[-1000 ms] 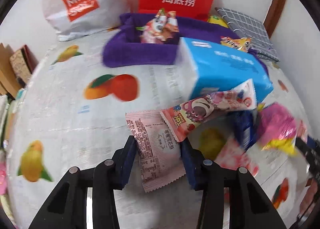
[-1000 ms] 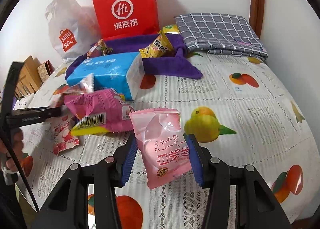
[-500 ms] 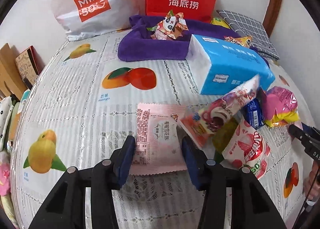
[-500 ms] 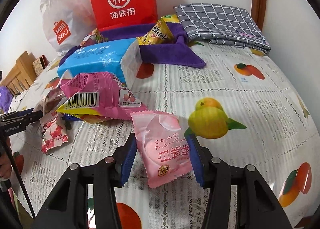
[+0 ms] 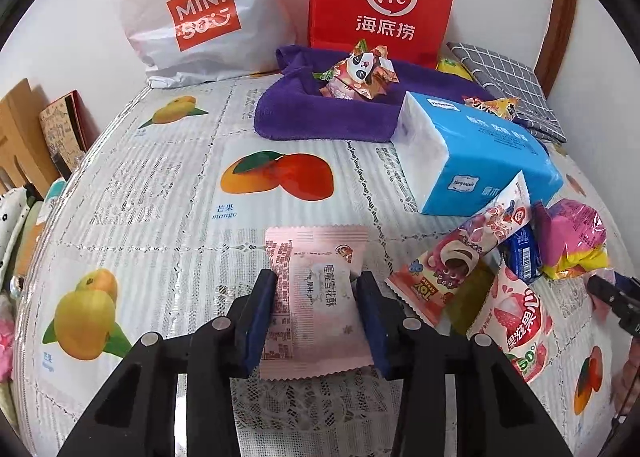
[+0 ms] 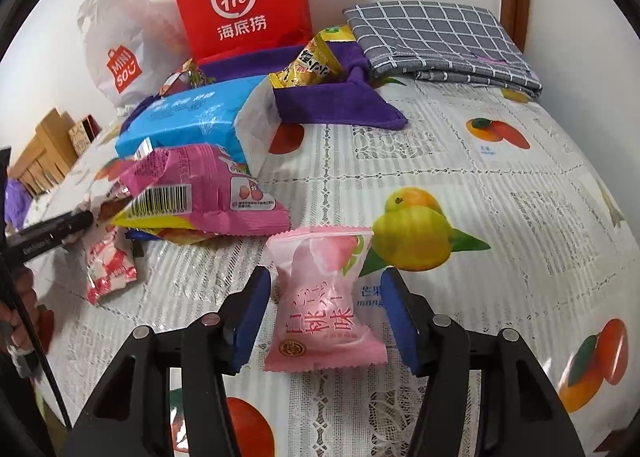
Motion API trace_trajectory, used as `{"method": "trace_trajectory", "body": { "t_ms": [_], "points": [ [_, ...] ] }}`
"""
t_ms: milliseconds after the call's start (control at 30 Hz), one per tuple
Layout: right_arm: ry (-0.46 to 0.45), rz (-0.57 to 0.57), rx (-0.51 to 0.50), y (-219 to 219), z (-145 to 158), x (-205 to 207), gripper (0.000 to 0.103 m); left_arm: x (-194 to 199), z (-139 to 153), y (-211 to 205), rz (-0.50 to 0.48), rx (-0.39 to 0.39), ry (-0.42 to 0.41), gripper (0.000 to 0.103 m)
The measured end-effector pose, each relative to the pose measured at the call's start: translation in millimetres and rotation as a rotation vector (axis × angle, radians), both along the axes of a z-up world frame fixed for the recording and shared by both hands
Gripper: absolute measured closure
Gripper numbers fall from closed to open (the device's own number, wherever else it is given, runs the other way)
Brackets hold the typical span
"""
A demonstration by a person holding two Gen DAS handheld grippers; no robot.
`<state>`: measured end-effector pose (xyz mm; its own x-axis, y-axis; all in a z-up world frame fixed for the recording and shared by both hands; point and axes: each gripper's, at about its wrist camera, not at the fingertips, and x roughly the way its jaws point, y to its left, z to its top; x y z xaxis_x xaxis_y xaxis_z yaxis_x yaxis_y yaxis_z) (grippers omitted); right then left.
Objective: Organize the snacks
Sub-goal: 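Carry peach packet with right gripper while left gripper carries pastry packet to towel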
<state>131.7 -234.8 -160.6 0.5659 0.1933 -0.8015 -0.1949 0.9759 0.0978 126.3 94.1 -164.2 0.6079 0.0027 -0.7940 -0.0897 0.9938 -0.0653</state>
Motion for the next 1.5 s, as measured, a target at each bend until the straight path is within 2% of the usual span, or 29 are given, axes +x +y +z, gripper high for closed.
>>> {"method": "trace_trajectory", "body": {
  "t_ms": [67, 267, 500, 567, 600, 667, 1000, 1167, 1500],
  "points": [
    [-0.007, -0.01, -0.023, 0.4, -0.3, -1.3, 0.062, 0.3, -0.1, -0.8, 0.0, 0.005, 0.002, 0.061],
    [-0.003, -0.006, -0.006, -5.1, 1.1, -7.5, 0.065, 0.4, 0.0, 0.0, -0.002, -0.005, 0.0, 0.061],
    [-0.032, -0.018, 0.03, -8.1, 24.5, -14.8, 0.066, -4.4, 2.0, 5.1, 0.013, -0.036, -0.008, 0.068],
    [-0.052, -0.013, 0.032, -6.9, 35.8, -14.3, 0.066, -7.2, 5.1, 8.5, 0.025, -0.084, 0.001, 0.068],
    [-0.061, -0.012, 0.035, -6.1, 42.0, -13.6, 0.066, -8.0, 8.7, 10.8, 0.018, -0.132, 0.006, 0.068],
    [-0.073, -0.011, 0.042, -4.2, 52.7, -10.7, 0.066, -8.5, 15.8, 11.9, 0.015, -0.162, 0.0, 0.068],
    [-0.107, 0.013, 0.068, 16.0, 95.1, 14.3, 0.066, 8.0, 67.4, -5.6, -0.05, -0.188, -0.031, 0.068],
    [-0.092, 0.06, 0.056, 29.3, 105.9, 31.4, 0.066, 21.7, 79.0, -17.1, -0.088, -0.219, -0.041, 0.068],
    [-0.137, 0.099, 0.042, 52.3, 131.6, 75.8, 0.066, 61.2, 97.7, -22.9, -0.12, -0.269, -0.046, 0.068]
  ]
}}
